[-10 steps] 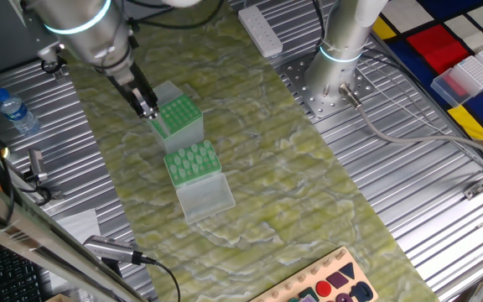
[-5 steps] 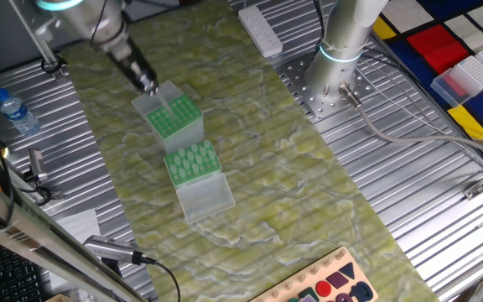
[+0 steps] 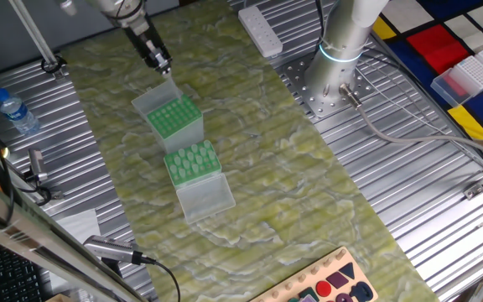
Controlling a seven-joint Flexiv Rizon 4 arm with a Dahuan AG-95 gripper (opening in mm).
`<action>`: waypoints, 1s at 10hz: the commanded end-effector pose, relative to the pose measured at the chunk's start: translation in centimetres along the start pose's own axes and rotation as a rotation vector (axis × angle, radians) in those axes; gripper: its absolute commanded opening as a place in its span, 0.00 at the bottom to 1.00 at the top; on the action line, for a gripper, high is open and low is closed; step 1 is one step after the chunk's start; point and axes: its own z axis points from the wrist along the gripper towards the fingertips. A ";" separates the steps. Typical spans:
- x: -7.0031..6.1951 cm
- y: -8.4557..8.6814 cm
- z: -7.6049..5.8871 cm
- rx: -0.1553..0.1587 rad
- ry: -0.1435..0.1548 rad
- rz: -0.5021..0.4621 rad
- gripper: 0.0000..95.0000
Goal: Transfer all large pipette tips from one holder to another
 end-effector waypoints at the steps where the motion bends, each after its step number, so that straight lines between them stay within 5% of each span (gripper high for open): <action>1: 1.1 -0.7 0.7 0.004 -0.011 -0.007 0.00; 5: 1.5 -2.2 1.9 0.002 -0.029 -0.025 0.00; 10: 0.8 -2.1 2.2 0.002 -0.038 -0.028 0.00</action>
